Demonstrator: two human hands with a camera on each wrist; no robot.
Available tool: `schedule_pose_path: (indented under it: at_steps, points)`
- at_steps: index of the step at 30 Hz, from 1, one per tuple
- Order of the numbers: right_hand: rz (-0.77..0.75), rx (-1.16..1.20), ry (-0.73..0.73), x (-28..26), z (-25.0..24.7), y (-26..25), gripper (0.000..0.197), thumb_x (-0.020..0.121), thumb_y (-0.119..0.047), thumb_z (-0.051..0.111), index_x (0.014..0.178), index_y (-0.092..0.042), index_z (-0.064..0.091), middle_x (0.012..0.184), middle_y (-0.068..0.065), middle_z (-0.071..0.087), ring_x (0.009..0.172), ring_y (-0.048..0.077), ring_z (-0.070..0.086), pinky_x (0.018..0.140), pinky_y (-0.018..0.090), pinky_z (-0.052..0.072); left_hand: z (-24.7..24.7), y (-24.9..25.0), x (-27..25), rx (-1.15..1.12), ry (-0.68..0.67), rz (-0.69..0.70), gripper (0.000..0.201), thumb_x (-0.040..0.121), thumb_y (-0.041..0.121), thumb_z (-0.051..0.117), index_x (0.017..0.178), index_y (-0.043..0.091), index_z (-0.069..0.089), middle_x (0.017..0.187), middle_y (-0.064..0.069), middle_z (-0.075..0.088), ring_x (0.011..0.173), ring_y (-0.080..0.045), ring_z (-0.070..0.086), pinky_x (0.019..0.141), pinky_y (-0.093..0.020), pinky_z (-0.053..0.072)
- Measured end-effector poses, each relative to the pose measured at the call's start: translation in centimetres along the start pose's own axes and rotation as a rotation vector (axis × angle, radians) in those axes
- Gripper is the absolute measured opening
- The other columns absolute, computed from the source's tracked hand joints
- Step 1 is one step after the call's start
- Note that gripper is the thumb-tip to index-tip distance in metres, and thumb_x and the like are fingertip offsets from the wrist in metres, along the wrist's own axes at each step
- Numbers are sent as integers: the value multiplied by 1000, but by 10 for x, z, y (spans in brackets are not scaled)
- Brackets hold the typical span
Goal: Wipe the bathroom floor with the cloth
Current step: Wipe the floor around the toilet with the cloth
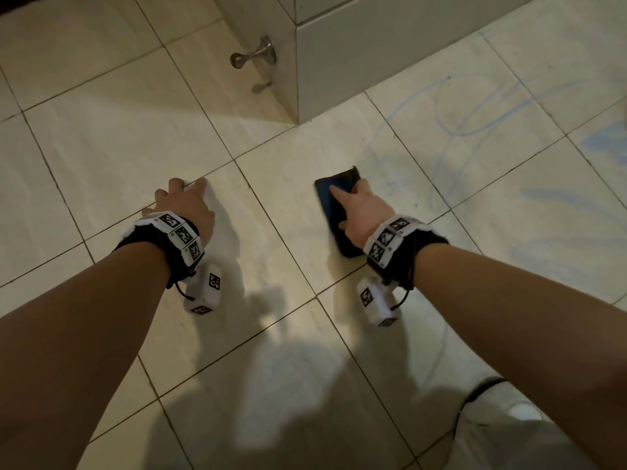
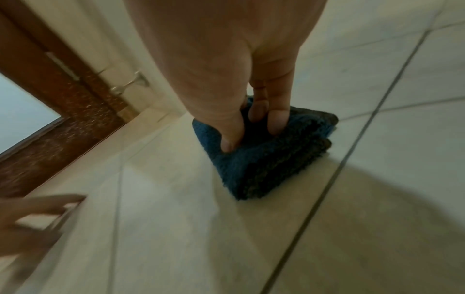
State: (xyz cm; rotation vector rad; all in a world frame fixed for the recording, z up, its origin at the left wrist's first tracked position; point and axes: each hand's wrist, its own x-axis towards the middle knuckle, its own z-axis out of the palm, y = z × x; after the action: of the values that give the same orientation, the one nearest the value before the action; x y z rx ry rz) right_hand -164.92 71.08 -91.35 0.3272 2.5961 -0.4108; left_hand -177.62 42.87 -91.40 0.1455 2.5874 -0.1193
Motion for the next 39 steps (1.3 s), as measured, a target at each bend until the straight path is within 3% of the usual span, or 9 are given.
schedule_pose_path:
  at_steps: [6,11,17,25,34,39]
  points:
    - [163,74,31,5,-23,69,72,95,-22,61,155,-31,24,148,16,23,109,36,57,98,37,46,-2,4,-1,17,0,-11,53,88,27,51,137,33,32,140,-8,30,123,-39,36,93,-56,44]
    - [279,93,40,-2,-27,104,72,95,-16,59,154,-39,24,146,13,23,109,36,56,95,36,47,-2,6,-4,-13,-1,-25,51,85,22,51,133,31,36,142,-7,30,122,-38,34,95,-56,42]
    - [331,76,69,-8,-22,95,72,93,-9,46,154,-39,22,144,12,23,117,37,47,94,41,48,-2,22,-10,-9,76,23,56,78,21,55,131,31,38,138,-7,35,121,-36,36,94,-57,38]
    - [306,110,138,3,-13,96,55,103,-28,43,155,-33,25,144,16,24,115,41,47,96,41,43,-5,74,-3,-76,199,202,66,82,45,61,142,35,35,148,-2,31,129,-32,32,94,-54,37]
    - [242,81,201,34,-17,85,54,103,-26,42,155,-31,27,140,17,28,108,39,49,87,40,44,1,79,13,-62,109,193,72,81,46,68,144,37,34,153,4,23,134,-28,23,94,-53,39]
    - [255,112,191,81,-41,71,54,103,-27,43,155,-34,27,150,18,20,111,43,50,91,39,44,0,82,16,-48,93,178,72,79,46,68,143,38,35,150,3,24,132,-29,24,87,-50,41]
